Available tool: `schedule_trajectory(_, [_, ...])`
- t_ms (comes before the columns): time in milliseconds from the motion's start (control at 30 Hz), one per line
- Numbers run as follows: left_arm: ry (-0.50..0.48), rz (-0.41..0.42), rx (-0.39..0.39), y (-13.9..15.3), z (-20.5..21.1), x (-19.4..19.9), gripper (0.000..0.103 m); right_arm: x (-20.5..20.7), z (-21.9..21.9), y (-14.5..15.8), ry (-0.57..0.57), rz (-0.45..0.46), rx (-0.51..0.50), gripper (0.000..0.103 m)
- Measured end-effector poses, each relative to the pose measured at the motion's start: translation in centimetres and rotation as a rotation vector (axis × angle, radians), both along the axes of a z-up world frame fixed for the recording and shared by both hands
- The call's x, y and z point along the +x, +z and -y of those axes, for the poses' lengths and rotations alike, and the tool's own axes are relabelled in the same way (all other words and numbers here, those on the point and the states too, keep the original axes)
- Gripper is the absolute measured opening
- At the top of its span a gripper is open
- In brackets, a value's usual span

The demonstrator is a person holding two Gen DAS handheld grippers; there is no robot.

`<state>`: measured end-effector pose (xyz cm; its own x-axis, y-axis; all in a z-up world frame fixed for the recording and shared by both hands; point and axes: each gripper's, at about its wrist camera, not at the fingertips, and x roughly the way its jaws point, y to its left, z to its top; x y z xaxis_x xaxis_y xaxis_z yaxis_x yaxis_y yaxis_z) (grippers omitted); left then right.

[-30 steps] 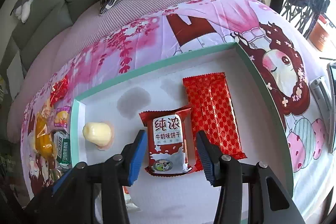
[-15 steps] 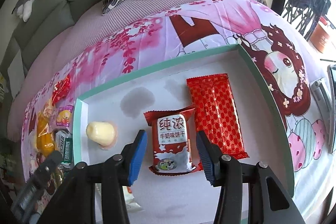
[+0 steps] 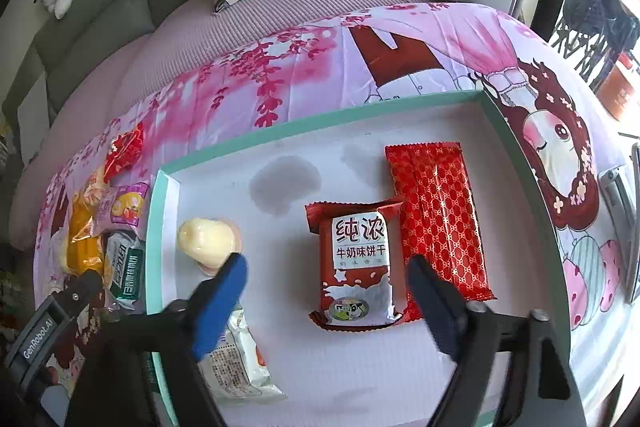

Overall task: Organize snacks
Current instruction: 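Open both tools to release the bun pack and biscuit pack in the tray, then move both tools back over the snack pile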

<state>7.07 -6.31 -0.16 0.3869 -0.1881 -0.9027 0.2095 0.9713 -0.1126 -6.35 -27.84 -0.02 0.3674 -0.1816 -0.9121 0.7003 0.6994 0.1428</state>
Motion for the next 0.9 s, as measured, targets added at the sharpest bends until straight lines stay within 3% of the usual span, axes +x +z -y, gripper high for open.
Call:
schedule_trajectory(100, [0.001,0.01,0.005,0.1,-0.1,0.0,0.096,0.1,-0.1,0.0,0.006,0.002,-0.015,0.092])
schedule_trajectory(167, [0.007,0.019,0.01,0.1,-0.2,0.0,0.096,0.1,-0.1,0.0,0.008,0.002,-0.024,0.103])
schedule_trajectory(233, [0.012,0.023,0.012,0.1,-0.3,0.1,0.103,0.1,-0.2,0.0,0.019,0.014,-0.032,0.103])
schedule_trajectory(600, [-0.005,0.044,0.003,0.5,-1.2,0.6,0.103,0.6,-0.9,0.3,0.052,0.052,-0.032,0.103])
schedule_trajectory(900, [-0.012,0.07,0.076,1.4,-4.2,1.9,0.103,2.2,-4.2,0.8,0.149,0.068,-0.016,0.103])
